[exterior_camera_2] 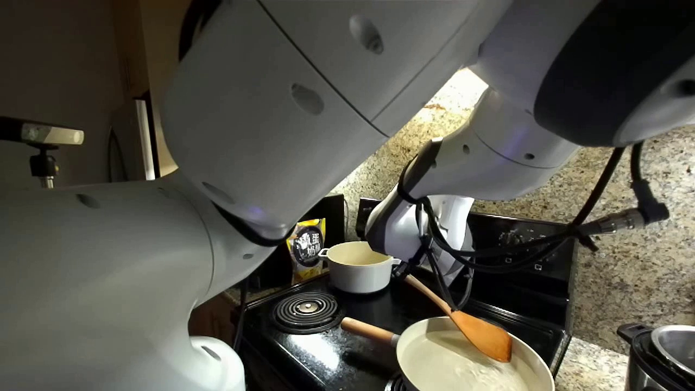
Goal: Stir the pan with the wooden spoon
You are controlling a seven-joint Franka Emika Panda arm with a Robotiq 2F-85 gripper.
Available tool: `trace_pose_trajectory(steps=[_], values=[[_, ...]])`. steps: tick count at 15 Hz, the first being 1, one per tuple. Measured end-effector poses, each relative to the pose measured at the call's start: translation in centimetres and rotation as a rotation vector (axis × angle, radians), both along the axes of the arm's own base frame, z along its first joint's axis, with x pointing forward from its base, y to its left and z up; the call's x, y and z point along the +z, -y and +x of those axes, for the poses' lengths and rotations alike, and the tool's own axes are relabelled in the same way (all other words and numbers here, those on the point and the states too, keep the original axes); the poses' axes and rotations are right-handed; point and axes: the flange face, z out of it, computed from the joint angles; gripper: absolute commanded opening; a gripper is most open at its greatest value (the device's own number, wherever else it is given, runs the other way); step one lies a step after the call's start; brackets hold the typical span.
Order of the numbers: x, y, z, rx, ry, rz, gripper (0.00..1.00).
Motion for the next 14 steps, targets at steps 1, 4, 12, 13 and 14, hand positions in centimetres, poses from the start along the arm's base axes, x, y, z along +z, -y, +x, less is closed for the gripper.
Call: trace_pose_trajectory(steps=[1, 4, 12, 13, 14], values=[[0.3, -0.5, 0.5, 0.024, -0.014, -0.010, 0.12], [-0.1, -1.5, 1.2, 0.075, -0.047, -0.003, 0.12], [-2.6, -3.1, -0.6, 0.062, -0.028, 0.100, 0.12], [-2.8, -3.0, -1.3, 0.039, -0.003, 0.120, 0.12], [-3.1, -2.8, -2.2, 0.014, 0.020, 0.140, 0.12]])
